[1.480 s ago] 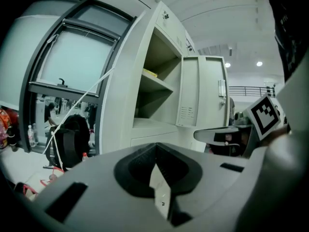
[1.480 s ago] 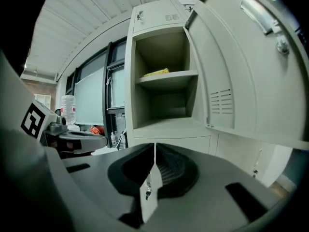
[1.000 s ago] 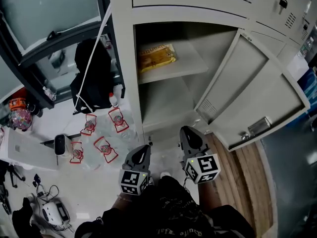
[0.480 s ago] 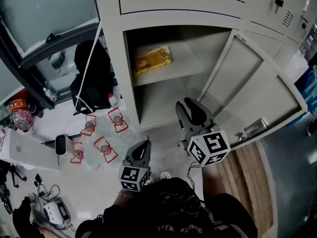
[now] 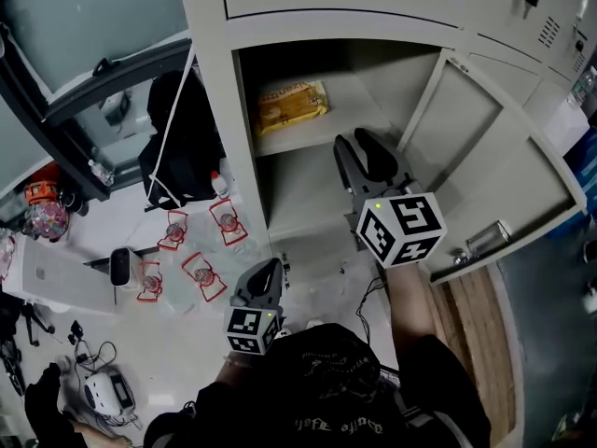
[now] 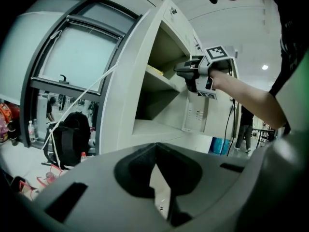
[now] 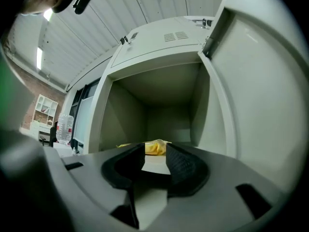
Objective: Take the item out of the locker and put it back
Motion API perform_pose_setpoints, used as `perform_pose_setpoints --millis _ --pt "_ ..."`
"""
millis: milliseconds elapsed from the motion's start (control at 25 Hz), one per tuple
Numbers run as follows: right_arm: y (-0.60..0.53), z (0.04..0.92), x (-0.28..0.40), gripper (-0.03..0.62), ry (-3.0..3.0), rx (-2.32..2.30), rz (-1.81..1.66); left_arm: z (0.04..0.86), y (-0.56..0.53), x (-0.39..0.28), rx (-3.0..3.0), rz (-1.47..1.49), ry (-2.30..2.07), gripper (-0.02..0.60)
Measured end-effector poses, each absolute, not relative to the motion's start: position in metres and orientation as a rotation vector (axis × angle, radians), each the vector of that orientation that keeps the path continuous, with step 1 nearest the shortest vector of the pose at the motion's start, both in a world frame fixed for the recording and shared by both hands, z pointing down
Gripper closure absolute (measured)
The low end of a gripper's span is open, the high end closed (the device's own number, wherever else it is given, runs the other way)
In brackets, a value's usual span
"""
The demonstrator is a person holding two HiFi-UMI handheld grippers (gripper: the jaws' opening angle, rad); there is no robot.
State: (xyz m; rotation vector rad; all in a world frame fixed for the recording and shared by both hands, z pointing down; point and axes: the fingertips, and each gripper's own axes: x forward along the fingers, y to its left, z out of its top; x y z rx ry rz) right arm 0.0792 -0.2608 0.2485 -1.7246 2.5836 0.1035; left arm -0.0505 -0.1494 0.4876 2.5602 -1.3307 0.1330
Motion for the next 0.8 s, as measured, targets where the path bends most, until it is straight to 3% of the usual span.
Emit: perform_pose_setpoints --millis 800 --pt "-0.328 0.237 0.063 0.442 2.873 -1.72 -0.02 0.492 -0.155 -0.059 2.512 0.106 -1.413 0.574"
